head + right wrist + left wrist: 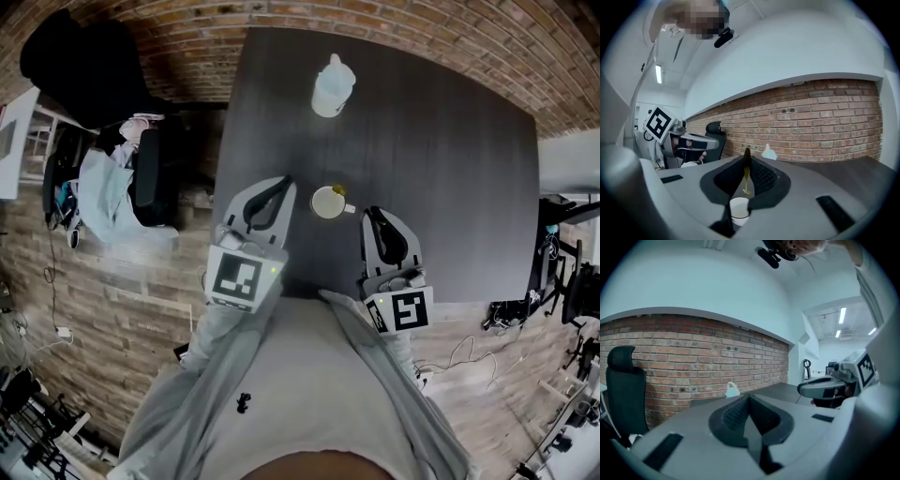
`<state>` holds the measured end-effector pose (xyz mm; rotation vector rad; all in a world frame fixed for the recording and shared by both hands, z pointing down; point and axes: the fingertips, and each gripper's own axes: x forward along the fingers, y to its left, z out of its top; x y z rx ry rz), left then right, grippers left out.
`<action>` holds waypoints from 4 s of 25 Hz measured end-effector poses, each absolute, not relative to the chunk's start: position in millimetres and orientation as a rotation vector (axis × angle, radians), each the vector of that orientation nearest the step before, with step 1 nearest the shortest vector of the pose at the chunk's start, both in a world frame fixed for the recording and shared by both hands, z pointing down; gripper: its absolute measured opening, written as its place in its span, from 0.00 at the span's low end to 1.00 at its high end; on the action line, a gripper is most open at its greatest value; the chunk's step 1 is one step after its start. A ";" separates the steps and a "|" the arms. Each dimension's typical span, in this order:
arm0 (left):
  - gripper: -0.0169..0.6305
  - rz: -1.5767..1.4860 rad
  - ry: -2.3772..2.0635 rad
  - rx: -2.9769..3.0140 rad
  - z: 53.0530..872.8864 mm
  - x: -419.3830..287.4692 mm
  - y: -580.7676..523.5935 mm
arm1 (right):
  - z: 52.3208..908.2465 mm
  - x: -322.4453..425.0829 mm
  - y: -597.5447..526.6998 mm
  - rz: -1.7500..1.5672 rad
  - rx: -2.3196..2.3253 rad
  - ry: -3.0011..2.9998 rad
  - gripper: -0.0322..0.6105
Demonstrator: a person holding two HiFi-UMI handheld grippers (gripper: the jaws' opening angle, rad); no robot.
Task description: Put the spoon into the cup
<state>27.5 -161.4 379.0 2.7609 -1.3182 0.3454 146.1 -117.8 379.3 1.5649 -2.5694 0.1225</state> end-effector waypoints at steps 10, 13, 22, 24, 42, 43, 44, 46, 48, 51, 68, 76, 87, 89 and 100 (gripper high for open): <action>0.05 0.367 -1.307 2.727 394.1 28.9 -159.5 | 425.2 130.9 -117.4 0.193 1.429 -2.567 0.13; 0.06 0.365 -1.306 2.695 395.9 29.6 -156.6 | 438.8 131.4 -118.4 0.198 1.408 -2.555 0.12; 0.06 0.396 -1.327 2.679 400.2 23.9 -153.7 | 471.8 130.8 -120.0 0.199 1.360 -2.517 0.13; 0.06 0.389 -1.332 2.677 399.8 21.6 -153.5 | 477.8 128.3 -119.8 0.190 1.343 -2.515 0.13; 0.06 0.401 -1.321 2.678 402.7 19.7 -161.0 | 505.2 127.3 -121.4 0.101 1.290 -2.530 0.13; 0.05 0.410 -1.316 2.697 403.5 20.4 -161.3 | 505.7 128.2 -121.7 0.107 1.290 -2.530 0.12; 0.05 0.419 -1.309 2.716 404.5 21.2 -161.5 | 506.5 129.4 -121.8 0.114 1.290 -2.527 0.13; 0.05 0.410 -1.306 2.697 404.8 22.3 -161.4 | 509.8 132.2 -121.9 0.141 1.287 -2.513 0.13; 0.06 0.395 -1.309 2.668 404.5 23.2 -161.3 | 517.5 136.0 -121.5 0.191 1.284 -2.487 0.13; 0.06 0.398 -1.308 2.668 405.3 24.7 -161.2 | 526.1 141.9 -122.3 0.265 1.311 -2.464 0.13; 0.06 0.408 -1.306 2.723 402.9 25.3 -162.1 | 516.4 151.9 -133.2 0.440 1.411 -2.496 0.22; 0.06 0.380 -1.338 2.713 395.7 20.6 -163.1 | 494.8 156.9 -139.1 0.424 1.457 -2.512 0.25; 0.06 0.314 -1.357 2.713 375.3 17.5 -159.0 | 413.3 154.4 -147.3 0.241 1.517 -2.623 0.25; 0.05 0.303 -1.363 2.710 370.9 15.8 -157.9 | 398.6 155.4 -147.3 0.200 1.532 -2.630 0.25; 0.06 0.246 -1.437 2.763 343.7 -5.5 -147.3 | 339.2 158.5 -131.9 0.057 1.599 -2.650 0.25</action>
